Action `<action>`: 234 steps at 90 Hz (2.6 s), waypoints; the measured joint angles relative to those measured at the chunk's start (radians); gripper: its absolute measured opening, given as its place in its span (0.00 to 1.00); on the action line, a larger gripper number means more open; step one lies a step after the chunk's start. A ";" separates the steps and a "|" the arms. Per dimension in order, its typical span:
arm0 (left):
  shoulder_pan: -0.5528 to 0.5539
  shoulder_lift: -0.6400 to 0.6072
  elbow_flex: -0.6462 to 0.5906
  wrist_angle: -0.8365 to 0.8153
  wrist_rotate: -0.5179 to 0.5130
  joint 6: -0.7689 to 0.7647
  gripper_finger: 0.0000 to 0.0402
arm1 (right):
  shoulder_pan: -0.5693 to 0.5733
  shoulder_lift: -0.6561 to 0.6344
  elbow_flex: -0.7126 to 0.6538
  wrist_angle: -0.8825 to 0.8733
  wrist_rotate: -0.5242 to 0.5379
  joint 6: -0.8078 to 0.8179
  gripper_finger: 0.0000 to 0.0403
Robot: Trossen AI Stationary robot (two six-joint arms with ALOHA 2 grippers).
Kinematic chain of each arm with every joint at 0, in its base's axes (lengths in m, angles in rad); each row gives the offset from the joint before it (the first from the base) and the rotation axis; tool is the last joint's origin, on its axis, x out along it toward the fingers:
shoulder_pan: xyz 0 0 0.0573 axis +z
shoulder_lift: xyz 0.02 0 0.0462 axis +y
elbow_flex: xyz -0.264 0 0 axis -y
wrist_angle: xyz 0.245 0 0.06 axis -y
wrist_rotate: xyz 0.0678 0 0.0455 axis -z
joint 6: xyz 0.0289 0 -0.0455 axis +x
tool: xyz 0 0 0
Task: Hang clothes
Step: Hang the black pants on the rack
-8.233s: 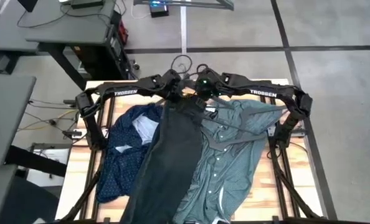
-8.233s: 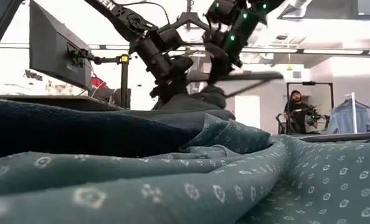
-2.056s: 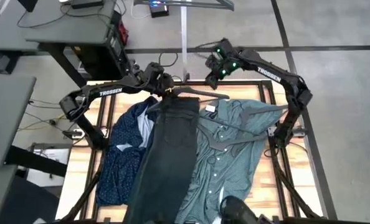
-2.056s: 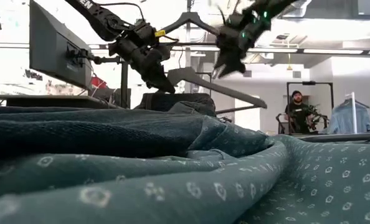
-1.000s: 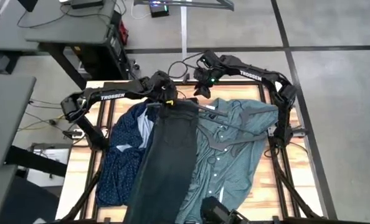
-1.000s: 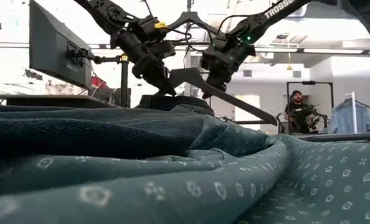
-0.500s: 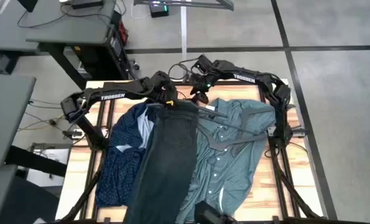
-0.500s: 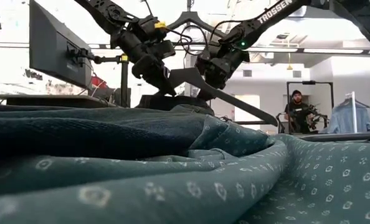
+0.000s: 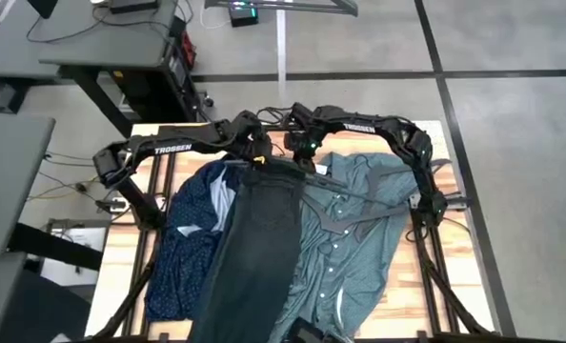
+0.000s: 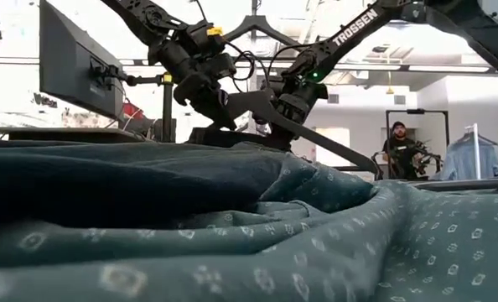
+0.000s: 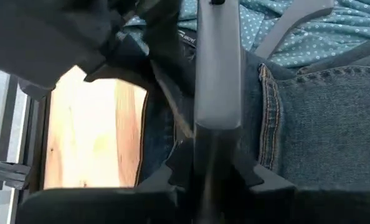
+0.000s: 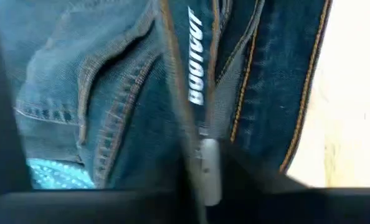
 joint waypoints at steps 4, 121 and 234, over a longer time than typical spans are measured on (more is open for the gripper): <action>-0.004 -0.002 0.000 0.002 -0.001 0.000 0.06 | -0.013 -0.007 0.000 -0.002 -0.032 0.040 0.03; -0.378 -0.081 0.494 -0.477 -0.093 -0.302 0.06 | -0.461 -0.501 0.421 -0.025 0.073 0.370 0.00; -0.310 -0.075 0.977 -0.760 -0.119 -0.545 0.06 | -0.508 -0.477 0.601 -0.198 0.270 0.232 0.45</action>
